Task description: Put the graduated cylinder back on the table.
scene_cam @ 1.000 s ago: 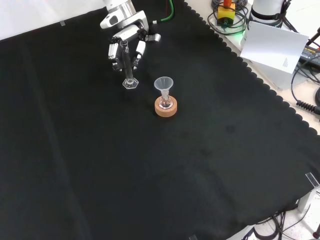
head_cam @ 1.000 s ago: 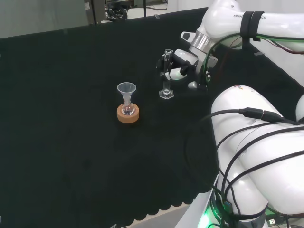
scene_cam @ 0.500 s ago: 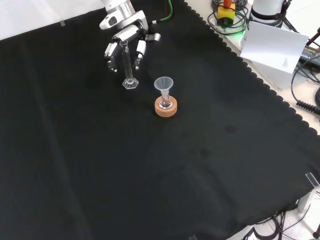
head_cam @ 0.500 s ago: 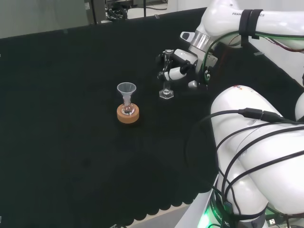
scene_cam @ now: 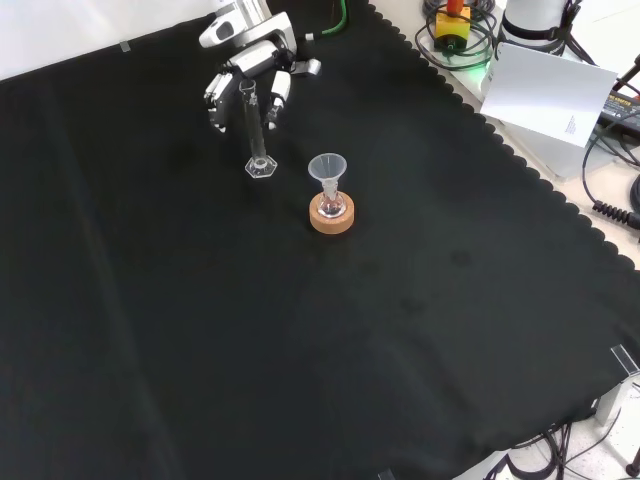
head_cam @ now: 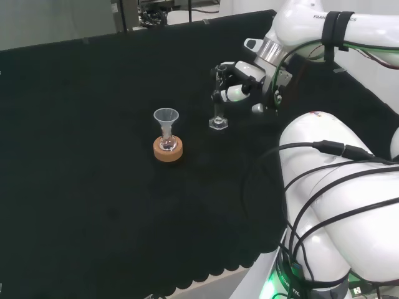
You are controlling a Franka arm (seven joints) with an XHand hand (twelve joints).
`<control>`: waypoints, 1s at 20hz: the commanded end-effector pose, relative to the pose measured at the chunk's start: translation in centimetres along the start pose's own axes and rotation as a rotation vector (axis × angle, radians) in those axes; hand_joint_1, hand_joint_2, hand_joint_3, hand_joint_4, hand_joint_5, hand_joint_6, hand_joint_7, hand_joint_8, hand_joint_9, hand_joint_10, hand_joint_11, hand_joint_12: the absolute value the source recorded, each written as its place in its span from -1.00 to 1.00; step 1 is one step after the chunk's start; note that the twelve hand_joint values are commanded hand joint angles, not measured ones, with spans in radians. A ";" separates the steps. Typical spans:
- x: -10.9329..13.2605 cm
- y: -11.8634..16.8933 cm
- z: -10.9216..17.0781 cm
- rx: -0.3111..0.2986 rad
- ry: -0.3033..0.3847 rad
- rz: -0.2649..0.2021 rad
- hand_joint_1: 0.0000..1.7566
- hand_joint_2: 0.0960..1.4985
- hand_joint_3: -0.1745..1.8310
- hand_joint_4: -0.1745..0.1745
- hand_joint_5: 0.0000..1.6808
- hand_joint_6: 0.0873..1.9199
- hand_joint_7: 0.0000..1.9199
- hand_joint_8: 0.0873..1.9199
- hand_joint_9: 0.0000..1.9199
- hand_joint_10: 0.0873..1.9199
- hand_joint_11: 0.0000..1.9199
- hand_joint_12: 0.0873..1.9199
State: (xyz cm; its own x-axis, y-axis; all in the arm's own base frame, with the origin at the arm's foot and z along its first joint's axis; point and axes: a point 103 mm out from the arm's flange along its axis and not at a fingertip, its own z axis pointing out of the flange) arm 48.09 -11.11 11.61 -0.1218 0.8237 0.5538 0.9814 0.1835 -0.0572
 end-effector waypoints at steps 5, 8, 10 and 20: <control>0.0 -3.1 -4.5 -0.042 -0.033 0.056 -0.03 0.14 -1.00 -0.41 -0.57 -0.68 -0.64 -0.33 -0.17 -1.00 -0.70 0.40; 0.4 -4.8 -6.5 -0.062 -0.058 0.075 -0.06 0.12 -1.00 -0.40 -0.59 -0.76 -0.69 -0.32 -0.22 -1.00 -0.73 0.45; 0.9 -6.0 -7.6 -0.067 -0.076 0.085 -0.07 0.11 -1.00 -0.42 -0.59 -0.80 -0.71 -0.32 -0.23 -1.00 -0.74 0.46; 7.3 -10.9 -12.4 -0.091 -0.260 0.101 -0.12 0.09 -1.00 -0.47 -0.62 -0.93 -0.83 -0.32 -0.32 -1.00 -0.81 0.50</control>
State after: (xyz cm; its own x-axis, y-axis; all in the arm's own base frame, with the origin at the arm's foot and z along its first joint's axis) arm 42.33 -15.50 21.93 -0.0641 0.8953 0.4407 0.9974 0.0714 0.0001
